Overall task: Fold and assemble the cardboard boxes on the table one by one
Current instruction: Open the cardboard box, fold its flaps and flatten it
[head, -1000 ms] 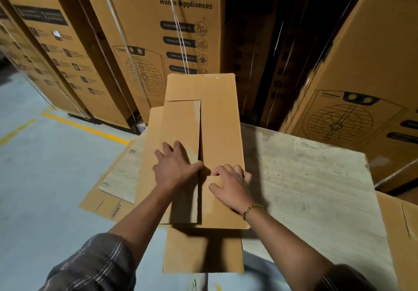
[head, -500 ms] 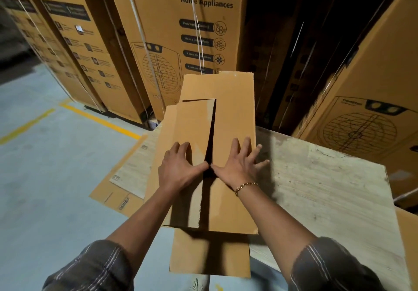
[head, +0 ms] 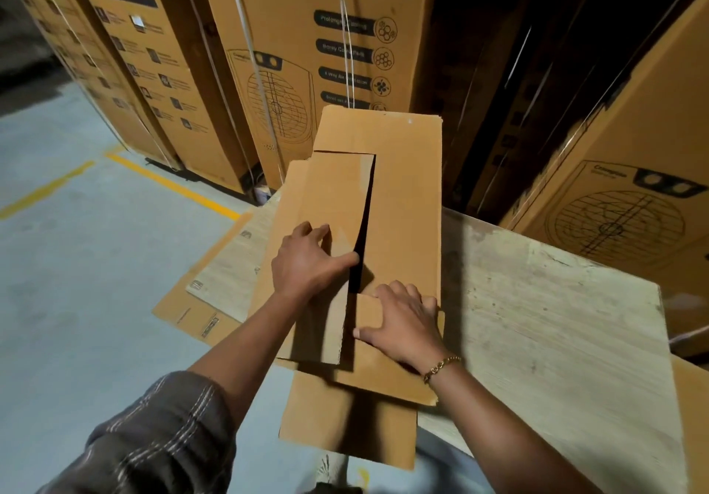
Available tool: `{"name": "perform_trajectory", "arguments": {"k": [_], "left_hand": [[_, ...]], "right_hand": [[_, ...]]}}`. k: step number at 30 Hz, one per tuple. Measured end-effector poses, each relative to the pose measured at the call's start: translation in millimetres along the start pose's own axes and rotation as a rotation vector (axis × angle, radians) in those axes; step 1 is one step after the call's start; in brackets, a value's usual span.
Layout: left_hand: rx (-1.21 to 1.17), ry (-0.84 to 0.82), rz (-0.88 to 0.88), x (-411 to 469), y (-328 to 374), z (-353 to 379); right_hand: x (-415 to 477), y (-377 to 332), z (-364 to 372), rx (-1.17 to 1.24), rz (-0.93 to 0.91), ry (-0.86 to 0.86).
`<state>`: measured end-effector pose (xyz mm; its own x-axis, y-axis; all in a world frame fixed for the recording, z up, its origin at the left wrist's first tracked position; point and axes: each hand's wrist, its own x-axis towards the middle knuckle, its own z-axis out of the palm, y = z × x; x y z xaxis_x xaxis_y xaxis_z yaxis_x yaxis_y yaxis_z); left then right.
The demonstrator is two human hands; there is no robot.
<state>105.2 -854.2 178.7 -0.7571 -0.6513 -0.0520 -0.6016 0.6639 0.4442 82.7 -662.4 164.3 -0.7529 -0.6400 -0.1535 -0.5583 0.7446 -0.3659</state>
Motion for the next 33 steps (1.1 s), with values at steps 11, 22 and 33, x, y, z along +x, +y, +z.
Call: {"name": "perform_trajectory", "arguments": {"k": [11,22,33], "left_hand": [[-0.262,-0.087,-0.063,18,13,-15],[-0.469,-0.095,-0.072,14,16,-18],[-0.54,-0.082,-0.015,-14,36,-6]], "right_hand": [[-90,-2,-7,-0.086,-0.223,0.386],[-150,19,10,-0.116,-0.333,0.553],[-182,58,85,-0.288,-0.206,0.133]]}}
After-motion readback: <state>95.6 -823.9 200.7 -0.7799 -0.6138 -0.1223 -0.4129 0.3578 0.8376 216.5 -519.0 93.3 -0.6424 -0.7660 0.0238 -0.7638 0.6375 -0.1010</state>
